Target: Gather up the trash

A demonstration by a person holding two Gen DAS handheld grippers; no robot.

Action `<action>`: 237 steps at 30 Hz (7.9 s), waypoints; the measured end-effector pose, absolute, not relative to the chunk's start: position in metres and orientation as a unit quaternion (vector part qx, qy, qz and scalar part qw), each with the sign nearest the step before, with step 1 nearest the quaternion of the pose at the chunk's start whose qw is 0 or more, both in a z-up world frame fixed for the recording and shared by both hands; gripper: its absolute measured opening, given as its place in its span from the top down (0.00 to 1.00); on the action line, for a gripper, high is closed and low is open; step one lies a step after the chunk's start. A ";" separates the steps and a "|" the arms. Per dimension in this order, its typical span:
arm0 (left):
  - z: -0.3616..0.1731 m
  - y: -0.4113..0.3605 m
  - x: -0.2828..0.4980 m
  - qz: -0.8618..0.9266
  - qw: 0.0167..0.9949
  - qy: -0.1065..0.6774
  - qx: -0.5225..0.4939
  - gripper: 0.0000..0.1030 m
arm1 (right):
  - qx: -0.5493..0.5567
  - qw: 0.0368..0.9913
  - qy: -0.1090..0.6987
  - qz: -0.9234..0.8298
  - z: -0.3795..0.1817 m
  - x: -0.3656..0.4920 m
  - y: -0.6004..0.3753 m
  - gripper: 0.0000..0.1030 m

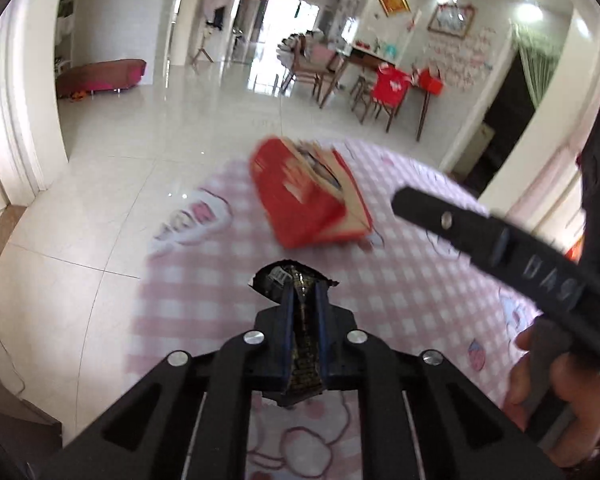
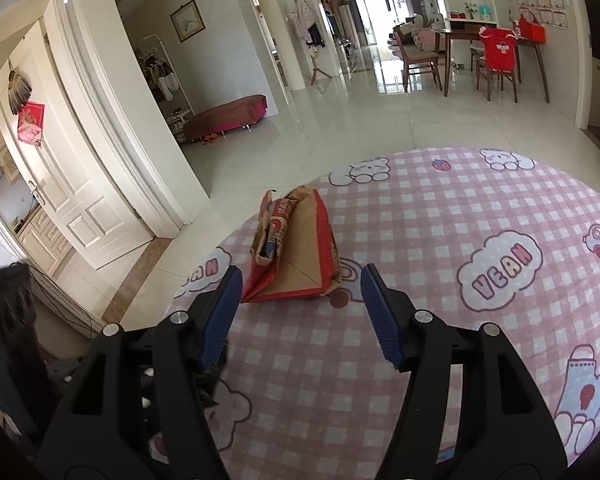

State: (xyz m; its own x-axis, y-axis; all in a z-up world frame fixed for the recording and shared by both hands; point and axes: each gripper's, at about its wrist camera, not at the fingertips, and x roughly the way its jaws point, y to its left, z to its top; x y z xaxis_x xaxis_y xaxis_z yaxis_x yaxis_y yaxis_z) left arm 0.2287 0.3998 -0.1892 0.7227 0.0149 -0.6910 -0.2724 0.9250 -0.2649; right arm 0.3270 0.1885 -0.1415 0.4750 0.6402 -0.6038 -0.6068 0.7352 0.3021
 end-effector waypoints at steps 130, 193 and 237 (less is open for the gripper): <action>-0.082 -0.108 0.178 -0.134 0.935 0.309 0.110 0.10 | 0.158 0.955 0.251 0.007 -0.094 0.107 -0.393 0.22; 0.015 -0.042 0.008 -0.088 0.983 0.142 0.074 0.09 | 0.077 0.988 0.118 0.065 -0.004 -0.029 -0.323 0.14; 0.003 -0.046 0.011 -0.097 0.980 0.149 0.084 0.09 | 0.084 0.987 0.121 0.062 -0.007 -0.030 -0.311 0.13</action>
